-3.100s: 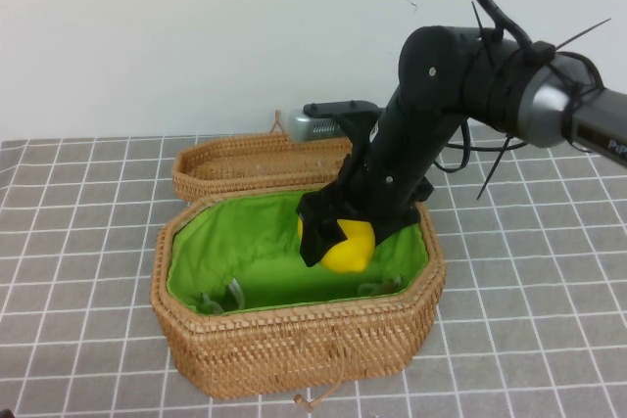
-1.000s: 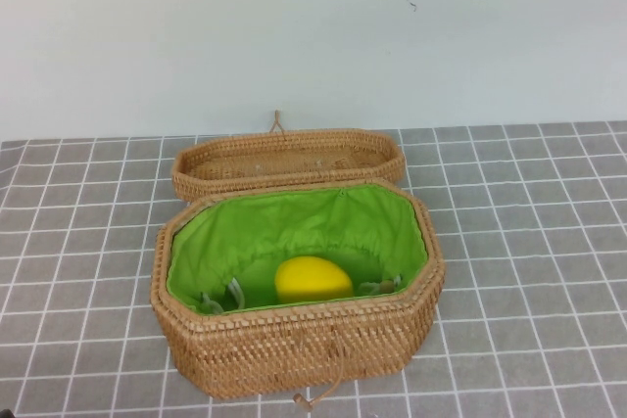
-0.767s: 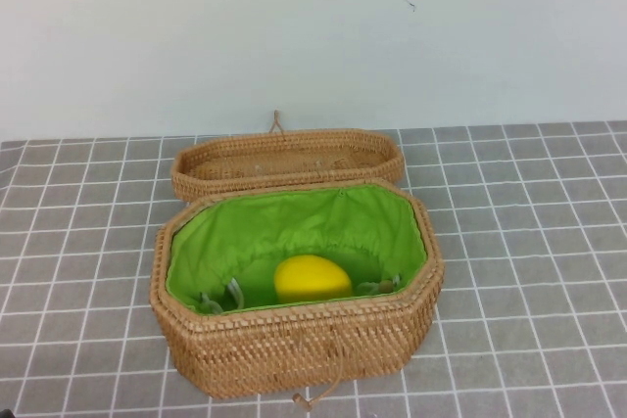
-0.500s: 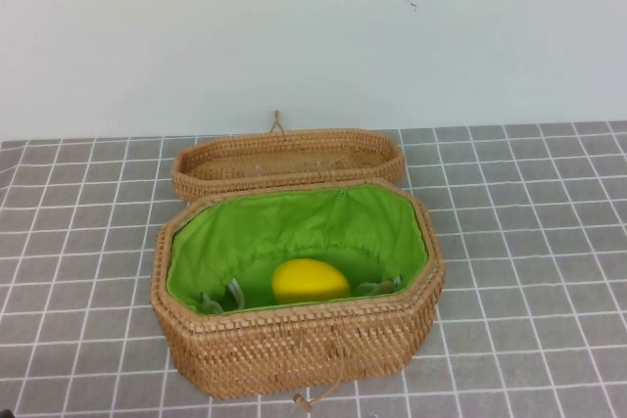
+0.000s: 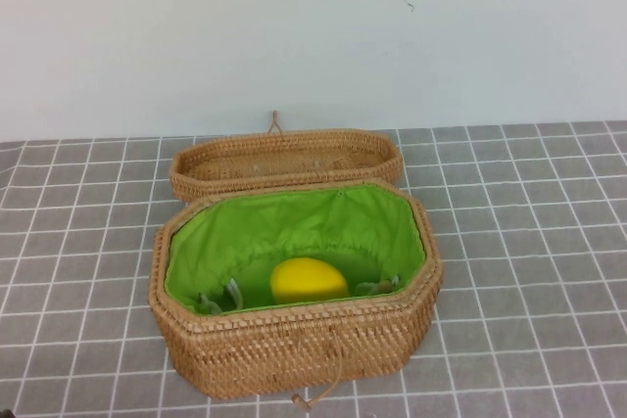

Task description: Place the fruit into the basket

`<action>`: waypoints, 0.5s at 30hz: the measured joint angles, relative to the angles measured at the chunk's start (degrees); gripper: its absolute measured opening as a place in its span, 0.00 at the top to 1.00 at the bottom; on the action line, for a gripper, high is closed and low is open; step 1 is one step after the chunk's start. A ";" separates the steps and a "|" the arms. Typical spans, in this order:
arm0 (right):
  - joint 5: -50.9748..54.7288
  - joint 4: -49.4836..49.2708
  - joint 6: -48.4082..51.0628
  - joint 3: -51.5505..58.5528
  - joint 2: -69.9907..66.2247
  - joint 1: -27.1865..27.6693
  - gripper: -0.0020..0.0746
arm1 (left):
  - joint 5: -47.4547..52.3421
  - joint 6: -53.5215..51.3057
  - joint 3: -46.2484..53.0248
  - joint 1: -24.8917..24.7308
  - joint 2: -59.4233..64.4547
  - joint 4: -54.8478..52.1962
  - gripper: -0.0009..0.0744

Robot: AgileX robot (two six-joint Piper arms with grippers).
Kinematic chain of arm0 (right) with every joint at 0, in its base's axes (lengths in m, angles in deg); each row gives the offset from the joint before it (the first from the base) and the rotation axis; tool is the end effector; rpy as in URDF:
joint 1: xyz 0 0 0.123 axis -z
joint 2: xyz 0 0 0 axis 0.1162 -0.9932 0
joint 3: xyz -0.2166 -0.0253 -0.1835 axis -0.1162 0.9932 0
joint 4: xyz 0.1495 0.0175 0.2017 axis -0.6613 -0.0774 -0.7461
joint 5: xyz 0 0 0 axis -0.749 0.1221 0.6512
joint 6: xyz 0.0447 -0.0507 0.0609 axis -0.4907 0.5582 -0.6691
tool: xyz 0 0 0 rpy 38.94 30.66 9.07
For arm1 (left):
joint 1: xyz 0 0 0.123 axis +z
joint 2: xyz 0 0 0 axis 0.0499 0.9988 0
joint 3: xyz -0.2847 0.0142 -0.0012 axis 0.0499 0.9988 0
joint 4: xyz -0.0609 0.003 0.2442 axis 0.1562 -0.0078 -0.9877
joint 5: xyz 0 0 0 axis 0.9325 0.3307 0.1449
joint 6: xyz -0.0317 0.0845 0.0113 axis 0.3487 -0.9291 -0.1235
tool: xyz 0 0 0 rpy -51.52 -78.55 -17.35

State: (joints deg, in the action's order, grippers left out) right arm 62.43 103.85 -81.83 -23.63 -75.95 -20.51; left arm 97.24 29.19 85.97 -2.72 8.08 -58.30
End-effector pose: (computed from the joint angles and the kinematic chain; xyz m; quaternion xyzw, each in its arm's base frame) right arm 0.0975 0.0321 0.2553 -0.2543 0.8053 -0.0143 0.5354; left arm 0.0534 -0.0099 0.1855 -0.0882 0.7756 -0.1624 0.6036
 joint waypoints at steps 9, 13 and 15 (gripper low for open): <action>-17.37 -8.26 -7.03 16.66 21.09 21.65 0.97 | 0.00 0.00 0.00 0.00 0.00 0.00 0.99; -15.94 -10.96 -6.61 19.46 25.62 28.85 0.97 | 0.00 0.00 0.00 0.00 0.00 0.00 0.99; -15.35 -10.96 -4.88 19.13 25.75 29.23 0.97 | 0.00 0.00 0.00 0.00 0.00 0.00 0.99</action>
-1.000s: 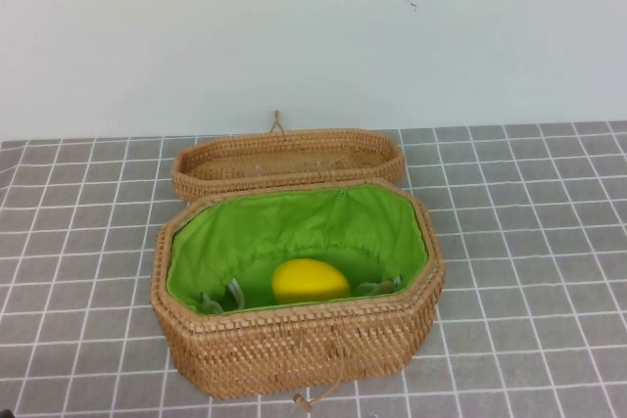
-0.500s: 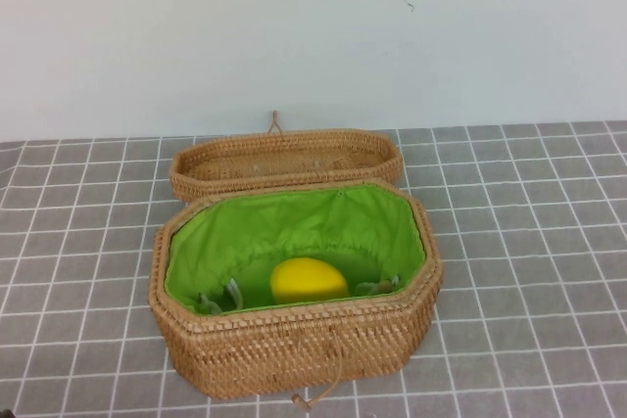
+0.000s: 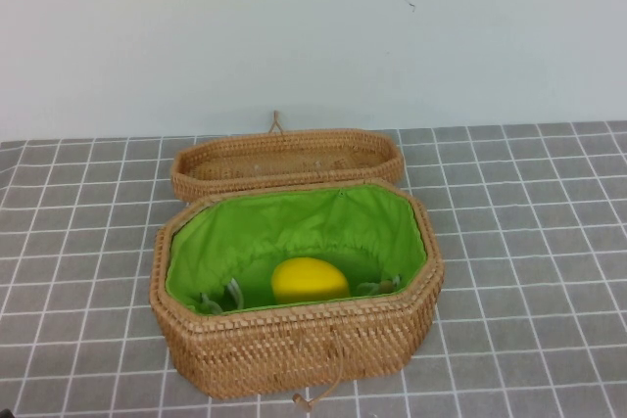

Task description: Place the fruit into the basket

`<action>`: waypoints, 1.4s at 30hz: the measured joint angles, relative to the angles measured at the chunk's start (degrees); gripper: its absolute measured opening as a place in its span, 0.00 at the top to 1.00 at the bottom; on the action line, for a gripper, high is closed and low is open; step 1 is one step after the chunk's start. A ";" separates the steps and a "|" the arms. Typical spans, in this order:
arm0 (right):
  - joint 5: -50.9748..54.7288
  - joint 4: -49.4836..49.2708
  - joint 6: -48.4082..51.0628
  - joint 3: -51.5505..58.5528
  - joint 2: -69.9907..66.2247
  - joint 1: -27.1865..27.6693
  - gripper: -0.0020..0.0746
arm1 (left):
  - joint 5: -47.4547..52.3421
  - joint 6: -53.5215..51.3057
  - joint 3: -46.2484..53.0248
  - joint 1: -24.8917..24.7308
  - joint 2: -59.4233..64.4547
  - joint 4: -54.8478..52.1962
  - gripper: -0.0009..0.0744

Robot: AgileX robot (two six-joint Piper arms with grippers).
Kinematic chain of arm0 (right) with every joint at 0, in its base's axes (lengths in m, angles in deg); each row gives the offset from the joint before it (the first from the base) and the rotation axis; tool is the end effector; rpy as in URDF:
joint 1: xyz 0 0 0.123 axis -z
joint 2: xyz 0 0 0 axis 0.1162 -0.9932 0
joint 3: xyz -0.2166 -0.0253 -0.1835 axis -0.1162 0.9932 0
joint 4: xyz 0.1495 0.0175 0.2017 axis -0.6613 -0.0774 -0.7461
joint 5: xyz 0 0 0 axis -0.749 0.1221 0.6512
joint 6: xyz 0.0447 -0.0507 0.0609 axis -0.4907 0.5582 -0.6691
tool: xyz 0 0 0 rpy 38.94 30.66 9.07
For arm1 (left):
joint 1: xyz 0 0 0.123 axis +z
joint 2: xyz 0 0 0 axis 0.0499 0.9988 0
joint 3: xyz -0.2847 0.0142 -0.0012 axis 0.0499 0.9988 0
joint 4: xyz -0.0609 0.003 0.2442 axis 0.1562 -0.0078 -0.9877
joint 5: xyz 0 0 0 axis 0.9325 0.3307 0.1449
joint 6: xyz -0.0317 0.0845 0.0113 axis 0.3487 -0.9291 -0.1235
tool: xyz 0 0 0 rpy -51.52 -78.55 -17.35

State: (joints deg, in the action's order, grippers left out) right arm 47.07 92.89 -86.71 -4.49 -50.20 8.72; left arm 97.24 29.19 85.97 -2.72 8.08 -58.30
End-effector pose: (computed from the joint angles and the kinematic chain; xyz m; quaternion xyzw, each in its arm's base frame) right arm 0.0592 -0.0055 0.1973 0.0246 0.7401 -0.0269 0.6715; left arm 0.0534 -0.0099 0.1855 -0.0882 0.7756 -0.1624 0.6036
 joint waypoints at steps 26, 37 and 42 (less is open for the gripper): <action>11.13 -18.12 28.22 0.11 3.31 0.00 0.97 | 0.00 0.00 0.00 0.00 0.00 0.00 0.99; 11.13 -18.12 28.22 0.11 3.31 0.00 0.97 | 0.00 0.00 0.00 0.00 -0.05 0.00 0.99; 11.13 -18.12 28.22 0.11 3.31 0.00 0.97 | 0.00 0.00 0.00 0.00 -0.05 0.00 0.99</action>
